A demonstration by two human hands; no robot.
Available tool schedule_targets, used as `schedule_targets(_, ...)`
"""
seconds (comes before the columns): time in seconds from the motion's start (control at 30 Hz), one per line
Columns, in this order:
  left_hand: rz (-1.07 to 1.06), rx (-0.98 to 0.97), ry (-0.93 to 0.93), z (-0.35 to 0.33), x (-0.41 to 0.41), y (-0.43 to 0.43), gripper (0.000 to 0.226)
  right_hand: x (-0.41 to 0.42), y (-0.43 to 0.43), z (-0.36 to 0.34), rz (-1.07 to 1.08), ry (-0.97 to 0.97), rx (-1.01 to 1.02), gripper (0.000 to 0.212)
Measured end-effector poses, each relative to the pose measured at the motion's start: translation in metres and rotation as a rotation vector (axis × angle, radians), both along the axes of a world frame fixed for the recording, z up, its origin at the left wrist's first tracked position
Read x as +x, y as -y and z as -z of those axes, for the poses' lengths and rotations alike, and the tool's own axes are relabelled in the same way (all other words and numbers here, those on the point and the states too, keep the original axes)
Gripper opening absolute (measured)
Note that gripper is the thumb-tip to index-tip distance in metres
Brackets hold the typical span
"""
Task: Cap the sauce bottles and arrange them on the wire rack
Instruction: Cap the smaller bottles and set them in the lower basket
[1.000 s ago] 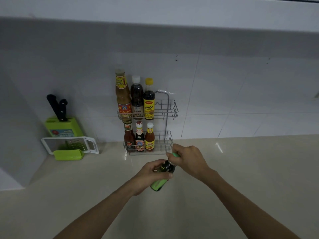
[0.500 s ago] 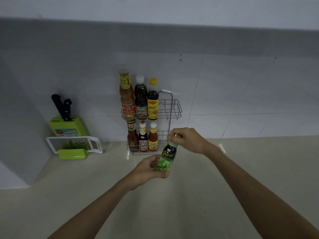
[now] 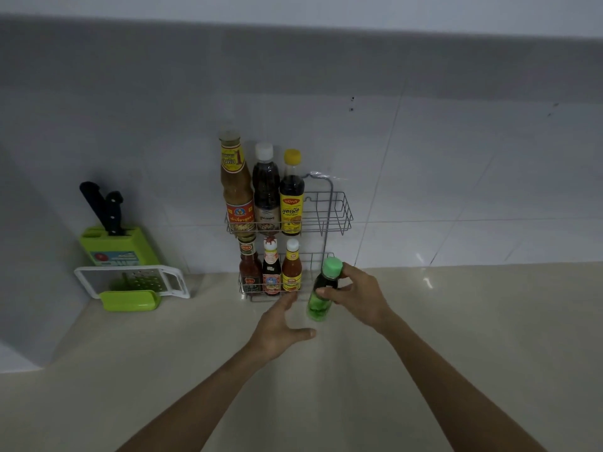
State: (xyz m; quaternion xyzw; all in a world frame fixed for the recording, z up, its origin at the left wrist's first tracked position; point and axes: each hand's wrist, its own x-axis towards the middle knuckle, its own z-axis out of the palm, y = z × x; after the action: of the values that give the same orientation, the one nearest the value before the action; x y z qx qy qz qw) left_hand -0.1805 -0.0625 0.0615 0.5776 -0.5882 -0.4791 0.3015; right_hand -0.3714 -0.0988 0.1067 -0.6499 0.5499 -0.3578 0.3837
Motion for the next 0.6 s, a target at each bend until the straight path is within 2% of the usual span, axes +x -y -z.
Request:
schedule_targets(0.1, -0.081, -0.023, -0.001, -0.003, 0.006, 0.024, 0.094, 0.003, 0.024, 0.015, 0.144, -0.044, -0.056, 0.041)
schedule_targets(0.23, -0.083, -0.036, -0.012, -0.006, 0.008, 0.053, 0.091, 0.017, 0.053, 0.030, 0.204, -0.027, -0.097, 0.036)
schedule_targets(0.6, -0.039, -0.020, -0.014, 0.019, 0.007, 0.086, 0.094, 0.035, 0.114, 0.065, 0.051, -0.262, 0.078, 0.041)
